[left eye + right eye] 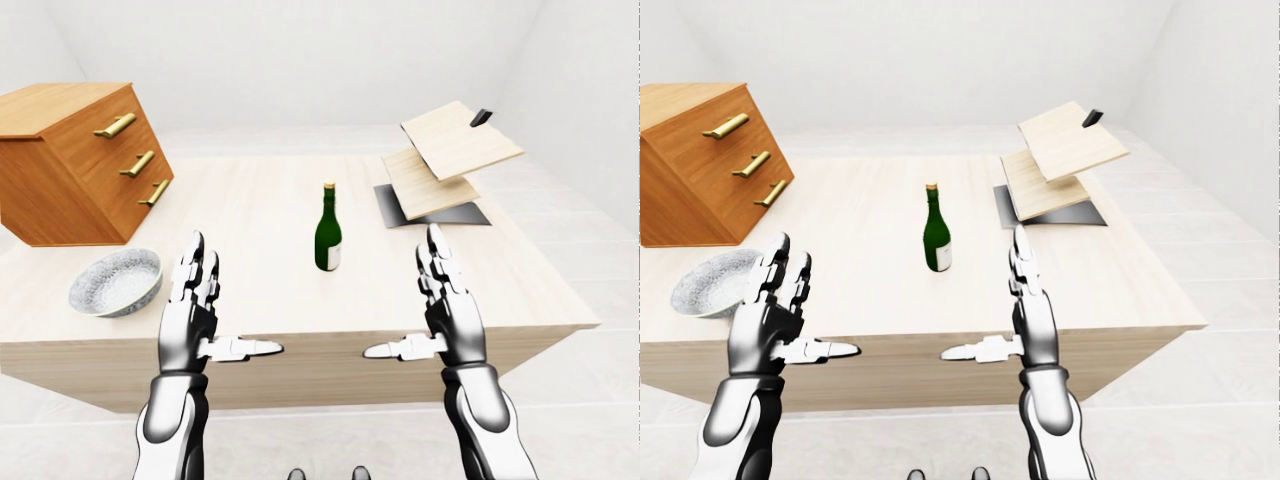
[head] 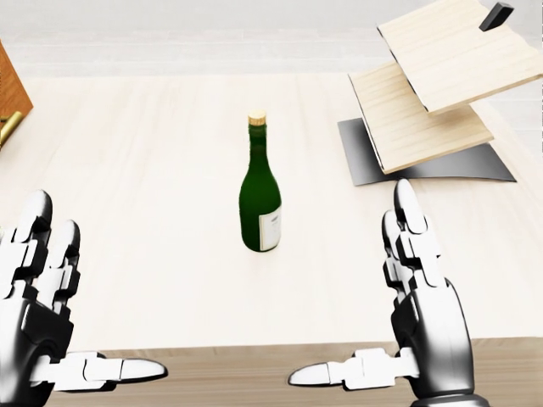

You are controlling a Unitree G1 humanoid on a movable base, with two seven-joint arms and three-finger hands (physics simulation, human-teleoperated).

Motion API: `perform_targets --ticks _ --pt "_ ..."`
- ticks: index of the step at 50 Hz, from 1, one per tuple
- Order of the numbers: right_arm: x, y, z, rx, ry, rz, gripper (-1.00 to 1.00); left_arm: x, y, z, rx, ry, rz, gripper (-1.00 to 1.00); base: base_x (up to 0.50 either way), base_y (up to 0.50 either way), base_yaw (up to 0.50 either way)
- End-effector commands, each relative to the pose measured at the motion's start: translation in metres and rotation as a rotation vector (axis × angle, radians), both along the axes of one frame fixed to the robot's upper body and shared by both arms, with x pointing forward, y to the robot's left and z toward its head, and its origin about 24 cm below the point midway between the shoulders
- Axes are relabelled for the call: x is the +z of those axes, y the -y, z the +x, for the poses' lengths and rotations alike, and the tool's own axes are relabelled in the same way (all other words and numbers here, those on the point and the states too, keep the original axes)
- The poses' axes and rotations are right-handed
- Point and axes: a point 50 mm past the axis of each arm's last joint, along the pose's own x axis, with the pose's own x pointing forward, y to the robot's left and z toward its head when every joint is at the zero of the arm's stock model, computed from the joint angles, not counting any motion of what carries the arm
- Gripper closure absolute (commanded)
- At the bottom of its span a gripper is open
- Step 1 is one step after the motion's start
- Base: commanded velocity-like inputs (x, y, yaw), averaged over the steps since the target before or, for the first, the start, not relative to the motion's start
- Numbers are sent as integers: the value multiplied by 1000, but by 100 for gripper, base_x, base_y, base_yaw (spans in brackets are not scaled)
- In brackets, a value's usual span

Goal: Put the wine bottle on the wine rack.

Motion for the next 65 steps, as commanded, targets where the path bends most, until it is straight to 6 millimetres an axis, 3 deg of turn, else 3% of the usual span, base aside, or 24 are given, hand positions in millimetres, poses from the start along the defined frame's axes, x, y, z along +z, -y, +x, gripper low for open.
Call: perform_targets --ticks 1,13,29,45,65 --pt "-11 -4 0 23 -51 16 -100 2 2 -4 -2 5 1 -100 0 -50 0" --pt "-23 -3 2 20 -105 26 -100 -7 4 -5 -11 -33 6 -100 0 -50 0" --pt "-15 -1 1 -4 -69 47 -100 -9 2 -6 -10 -41 1 -100 0 -37 0" --pt "-22 -3 2 11 -97 46 -100 -9 2 -5 -9 -41 1 -100 0 0 50" --pt "-13 1 -1 -30 -59 31 -100 -6 3 -6 -11 -32 2 -100 0 0 50"
